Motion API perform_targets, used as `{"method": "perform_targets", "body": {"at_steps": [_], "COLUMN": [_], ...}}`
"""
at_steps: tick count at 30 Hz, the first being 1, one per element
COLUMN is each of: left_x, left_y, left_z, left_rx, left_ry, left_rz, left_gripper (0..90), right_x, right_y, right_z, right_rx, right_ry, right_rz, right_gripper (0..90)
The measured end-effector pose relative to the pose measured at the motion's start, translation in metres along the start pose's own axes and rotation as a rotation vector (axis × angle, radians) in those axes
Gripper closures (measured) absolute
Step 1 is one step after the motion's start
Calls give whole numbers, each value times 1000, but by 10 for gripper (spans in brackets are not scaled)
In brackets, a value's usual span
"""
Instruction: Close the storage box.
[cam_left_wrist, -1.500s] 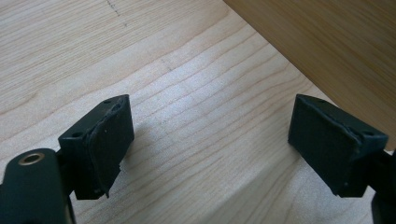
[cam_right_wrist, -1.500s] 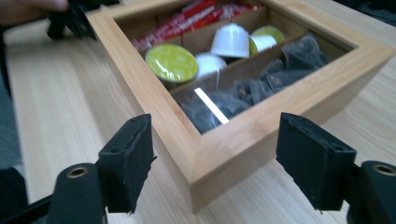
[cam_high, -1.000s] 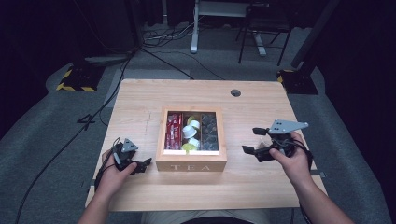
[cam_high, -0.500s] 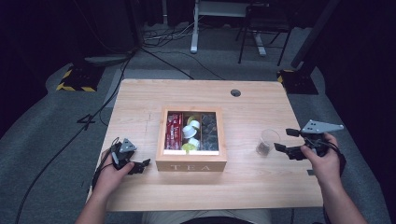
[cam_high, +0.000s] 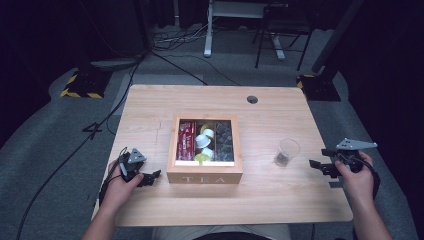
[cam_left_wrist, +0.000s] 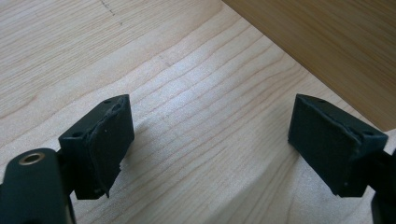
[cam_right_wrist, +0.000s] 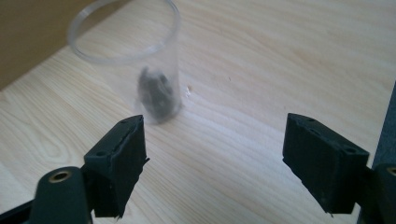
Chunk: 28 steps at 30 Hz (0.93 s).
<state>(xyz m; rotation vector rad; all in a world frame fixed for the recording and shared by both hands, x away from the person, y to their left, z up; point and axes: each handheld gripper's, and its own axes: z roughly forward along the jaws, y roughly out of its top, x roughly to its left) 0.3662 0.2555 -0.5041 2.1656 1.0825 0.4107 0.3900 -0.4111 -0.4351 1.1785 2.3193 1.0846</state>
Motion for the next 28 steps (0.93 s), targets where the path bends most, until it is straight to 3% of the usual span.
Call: {"method": "perform_targets", "body": {"at_steps": [5,8,14,17,19,21,28], "left_x": [0,0,0,0,0,0,-1], "left_y": [0,0,0,0,0,0,0], "left_z": [0,0,0,0,0,0,0], "left_rx": [0,0,0,0,0,0,3], "left_ry": [0,0,0,0,0,0,8], "left_rz": [0,0,0,0,0,0,-13], "left_gripper": [148,148,148,148,148,148,142], "right_x": [-12,-17,-16,-13,-11,-8,-8], "right_y": [-23,-33,-49,-51,-51,-52,-51], "right_z": [15,22,36,39,41,45,46], "right_rx": [30,41,69,50,45,27,34], "right_ry": [-25,-17,-20,-35,-71,-99,-112], "right_rz": [33,45,15,15,-5,15,23], "right_gripper": [221,221,189,159,145,107,93]}}
